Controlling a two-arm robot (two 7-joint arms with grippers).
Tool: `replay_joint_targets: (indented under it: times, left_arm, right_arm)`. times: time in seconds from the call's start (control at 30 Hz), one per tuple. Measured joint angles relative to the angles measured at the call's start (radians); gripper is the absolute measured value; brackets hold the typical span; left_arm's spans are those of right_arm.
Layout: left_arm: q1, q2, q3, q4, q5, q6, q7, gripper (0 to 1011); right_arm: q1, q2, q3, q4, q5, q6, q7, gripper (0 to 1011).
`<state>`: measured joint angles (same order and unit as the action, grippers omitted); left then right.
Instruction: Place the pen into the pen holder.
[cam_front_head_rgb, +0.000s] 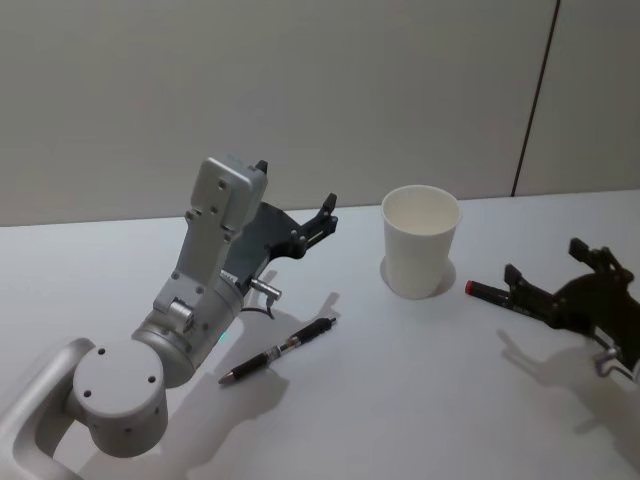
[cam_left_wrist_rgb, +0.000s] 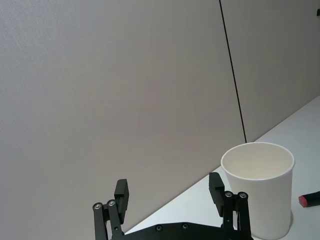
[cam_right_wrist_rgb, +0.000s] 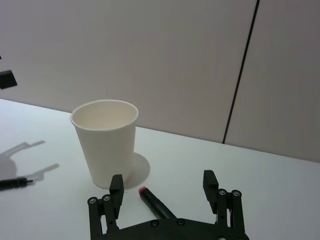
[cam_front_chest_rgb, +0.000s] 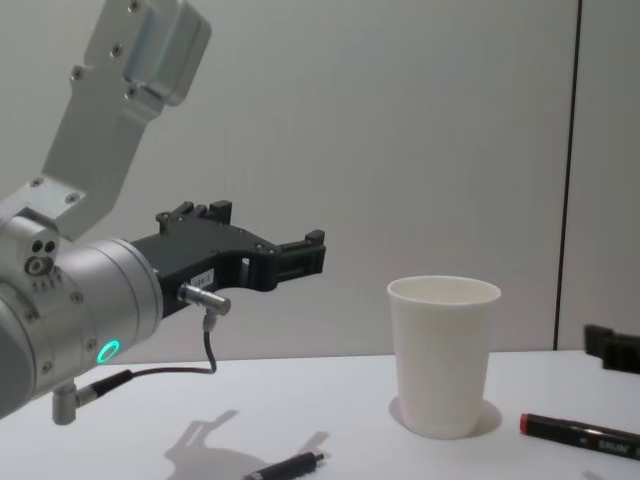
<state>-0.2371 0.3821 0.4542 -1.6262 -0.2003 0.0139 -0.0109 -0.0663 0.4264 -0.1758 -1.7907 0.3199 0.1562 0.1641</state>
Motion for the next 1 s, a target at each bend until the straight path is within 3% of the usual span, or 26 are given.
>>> replay_joint_targets:
  times: [0.23,0.53,1.0]
  left_arm:
    - [0.000,0.000,0.000,0.000,0.000,0.000,0.000,1001]
    - [0.000,0.000,0.000,0.000,0.000,0.000,0.000,1001]
    - [0.000,0.000,0.000,0.000,0.000,0.000,0.000,1001]
  right_arm:
    - [-0.036,0.024,0.013,-0.026,-0.015,0.027,-0.047,1003]
    - [-0.043,0.033,0.019,-0.032,-0.054,0.062,-0.084,1003]
    - [0.022,0.001,0.005,0.023,-0.137,0.118,-0.084,1003]
